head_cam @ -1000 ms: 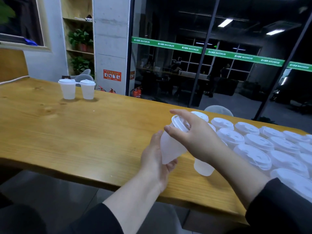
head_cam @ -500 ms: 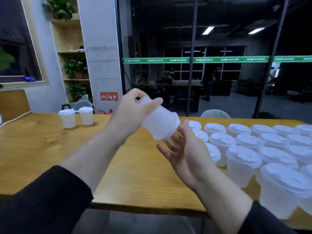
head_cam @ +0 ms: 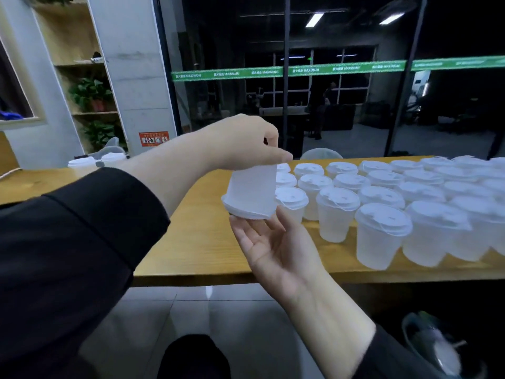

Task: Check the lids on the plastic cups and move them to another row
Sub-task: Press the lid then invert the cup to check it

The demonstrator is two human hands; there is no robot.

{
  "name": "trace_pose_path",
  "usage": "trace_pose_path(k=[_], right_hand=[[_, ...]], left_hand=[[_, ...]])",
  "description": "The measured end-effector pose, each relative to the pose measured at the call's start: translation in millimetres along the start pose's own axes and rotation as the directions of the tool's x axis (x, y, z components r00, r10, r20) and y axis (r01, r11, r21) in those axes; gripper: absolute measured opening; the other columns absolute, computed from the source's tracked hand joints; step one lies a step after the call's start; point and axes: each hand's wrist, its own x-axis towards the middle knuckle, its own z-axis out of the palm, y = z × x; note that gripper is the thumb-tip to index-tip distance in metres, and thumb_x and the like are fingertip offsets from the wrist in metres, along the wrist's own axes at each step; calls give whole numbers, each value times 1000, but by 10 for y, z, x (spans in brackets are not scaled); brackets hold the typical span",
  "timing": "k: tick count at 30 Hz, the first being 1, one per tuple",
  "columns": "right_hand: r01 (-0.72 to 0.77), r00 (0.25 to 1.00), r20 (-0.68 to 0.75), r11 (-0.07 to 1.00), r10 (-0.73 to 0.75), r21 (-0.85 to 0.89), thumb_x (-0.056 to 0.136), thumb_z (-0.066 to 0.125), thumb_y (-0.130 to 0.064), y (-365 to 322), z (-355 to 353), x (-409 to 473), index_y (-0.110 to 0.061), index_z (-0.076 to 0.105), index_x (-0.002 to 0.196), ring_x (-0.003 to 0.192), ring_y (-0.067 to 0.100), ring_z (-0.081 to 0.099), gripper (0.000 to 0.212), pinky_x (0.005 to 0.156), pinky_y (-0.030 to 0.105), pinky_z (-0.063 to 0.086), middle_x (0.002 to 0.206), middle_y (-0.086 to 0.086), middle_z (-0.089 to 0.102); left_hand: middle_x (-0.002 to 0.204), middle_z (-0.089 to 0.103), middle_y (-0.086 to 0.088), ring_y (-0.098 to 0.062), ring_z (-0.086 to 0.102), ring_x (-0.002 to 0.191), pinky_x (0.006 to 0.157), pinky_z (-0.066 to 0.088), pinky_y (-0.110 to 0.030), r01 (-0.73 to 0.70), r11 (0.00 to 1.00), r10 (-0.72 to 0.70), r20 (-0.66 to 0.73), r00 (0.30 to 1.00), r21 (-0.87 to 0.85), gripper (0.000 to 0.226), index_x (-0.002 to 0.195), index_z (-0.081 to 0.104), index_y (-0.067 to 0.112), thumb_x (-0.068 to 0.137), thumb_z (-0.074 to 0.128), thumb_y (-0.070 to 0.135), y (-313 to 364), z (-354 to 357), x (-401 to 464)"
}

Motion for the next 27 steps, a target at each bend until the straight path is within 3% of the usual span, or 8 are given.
trace_pose_path(k=[6, 8, 11, 13, 15, 18, 24, 27], right_hand=[[-34, 999, -11, 999, 34, -14, 94, 66, -51, -292, -139, -40, -5, 56, 137, 119, 53, 61, 64, 87, 63, 58, 133, 34, 59], [11, 1000, -17, 999, -12, -43, 94, 68, -45, -468, -154, -85, -5, 57, 135, 111, 50, 67, 59, 89, 58, 59, 129, 32, 62], [163, 982, -42, 942, -183, -293, 97, 65, -38, -701, -201, -139, -12, 65, 128, 105, 39, 73, 40, 92, 53, 59, 122, 18, 72], [241, 937, -66, 771, -343, -590, 96, 67, -34, -802, -208, -150, -18, 65, 125, 104, 28, 74, 34, 90, 55, 60, 115, 6, 74], [242, 860, -28, 455, -510, -857, 89, 72, -37, -842, -240, -140, -23, 55, 137, 106, 19, 69, 52, 86, 54, 62, 121, -1, 66], [155, 793, 95, 48, -601, -987, 76, 77, -47, -849, -329, -111, -29, 41, 149, 121, 19, 60, 83, 96, 51, 57, 135, -7, 54], [117, 802, 193, -169, -565, -979, 89, 77, -30, -846, -527, -44, -19, 34, 155, 136, 14, 44, 80, 90, 14, 34, 142, -7, 48], [109, 785, 174, -144, -595, -984, 91, 76, -32, -856, -616, -27, -18, 35, 155, 137, 14, 47, 78, 95, 18, 36, 145, -4, 49]], left_hand=[[83, 61, 9, -12, 58, 75, 59, 38, -31, 13, 931, -103, -227, 968, -364, 34, 93, 61, 27, 93, 61, 61, 99, 336, -125], [85, 63, 6, -16, 61, 76, 60, 47, -33, -65, 814, -156, -326, 933, -577, 32, 96, 60, 31, 91, 62, 62, 77, 662, -271], [100, 71, 4, -12, 68, 90, 71, 56, -31, -95, 614, -203, -273, 941, -783, 39, 108, 57, 38, 88, 64, 70, 70, 1151, -511], [103, 74, 15, 2, 66, 99, 83, 52, -23, -29, 573, -218, -186, 958, -819, 26, 111, 59, 41, 91, 67, 56, 120, 1420, -613], [105, 74, 25, 9, 64, 106, 94, 51, -22, 22, 501, -258, -125, 958, -865, 10, 108, 65, 42, 100, 64, 39, 218, 1599, -651], [118, 75, 19, 0, 66, 116, 105, 50, -32, 140, 195, -267, 85, 960, -971, 33, 120, 72, 32, 108, 45, 46, 412, 1712, -651], [124, 74, 13, -4, 64, 123, 97, 56, -34, 322, -65, -216, 329, 919, -944, 57, 133, 66, 31, 103, 36, 68, 534, 1748, -598], [124, 74, 11, -8, 63, 125, 96, 55, -34, 332, -135, -204, 354, 913, -933, 51, 129, 66, 34, 103, 37, 66, 583, 1733, -613]])
